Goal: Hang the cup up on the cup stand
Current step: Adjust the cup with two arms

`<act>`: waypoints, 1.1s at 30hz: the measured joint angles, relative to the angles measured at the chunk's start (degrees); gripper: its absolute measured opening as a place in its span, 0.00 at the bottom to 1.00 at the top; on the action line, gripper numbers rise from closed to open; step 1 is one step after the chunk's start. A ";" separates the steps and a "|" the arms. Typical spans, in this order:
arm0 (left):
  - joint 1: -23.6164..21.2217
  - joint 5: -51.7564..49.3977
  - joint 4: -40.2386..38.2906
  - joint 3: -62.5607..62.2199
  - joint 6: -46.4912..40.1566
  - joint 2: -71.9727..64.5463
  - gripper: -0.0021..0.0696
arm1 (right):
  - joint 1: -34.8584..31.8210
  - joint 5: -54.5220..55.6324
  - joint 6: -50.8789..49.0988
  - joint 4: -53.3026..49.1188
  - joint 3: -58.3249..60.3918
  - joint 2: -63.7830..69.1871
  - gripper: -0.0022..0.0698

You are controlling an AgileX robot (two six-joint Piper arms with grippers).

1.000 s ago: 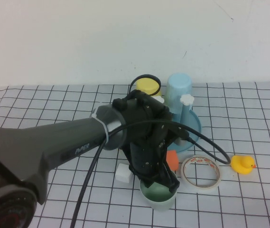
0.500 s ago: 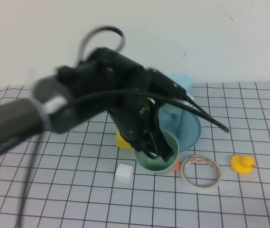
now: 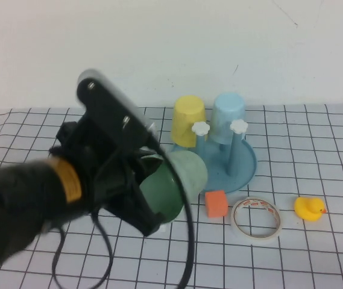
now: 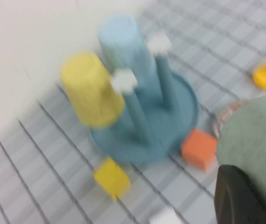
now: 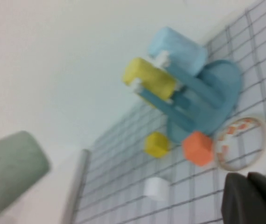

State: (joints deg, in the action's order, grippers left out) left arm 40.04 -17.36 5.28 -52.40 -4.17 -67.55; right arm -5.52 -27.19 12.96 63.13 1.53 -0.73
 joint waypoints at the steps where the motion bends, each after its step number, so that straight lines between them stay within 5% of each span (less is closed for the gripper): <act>1: 0.00 4.53 0.91 2.76 0.00 1.02 0.04 | 0.00 -0.20 0.80 2.50 0.00 0.00 0.03; 8: 0.00 33.45 1.79 12.85 -6.66 1.17 0.04 | 0.00 -5.14 8.76 20.23 0.00 0.17 0.03; 17: -0.08 58.23 -22.14 13.35 -24.62 0.01 0.04 | 0.00 -13.18 25.44 32.33 -5.70 17.07 0.08; 20: -0.29 60.51 -24.18 13.35 -24.25 0.01 0.04 | 0.00 -15.09 30.66 33.18 -11.76 24.84 0.23; 27: -0.29 60.75 -24.87 13.35 -19.50 0.01 0.04 | 0.49 -23.90 32.97 33.22 -24.79 45.07 0.85; 33: -0.29 60.41 -23.24 13.35 -18.12 0.01 0.04 | 6.20 -28.45 31.94 33.22 -37.10 61.39 0.95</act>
State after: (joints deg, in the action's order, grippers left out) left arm 39.76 43.05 -17.96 -39.05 -22.29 -67.54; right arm 0.68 -55.64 44.90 96.34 -35.57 60.66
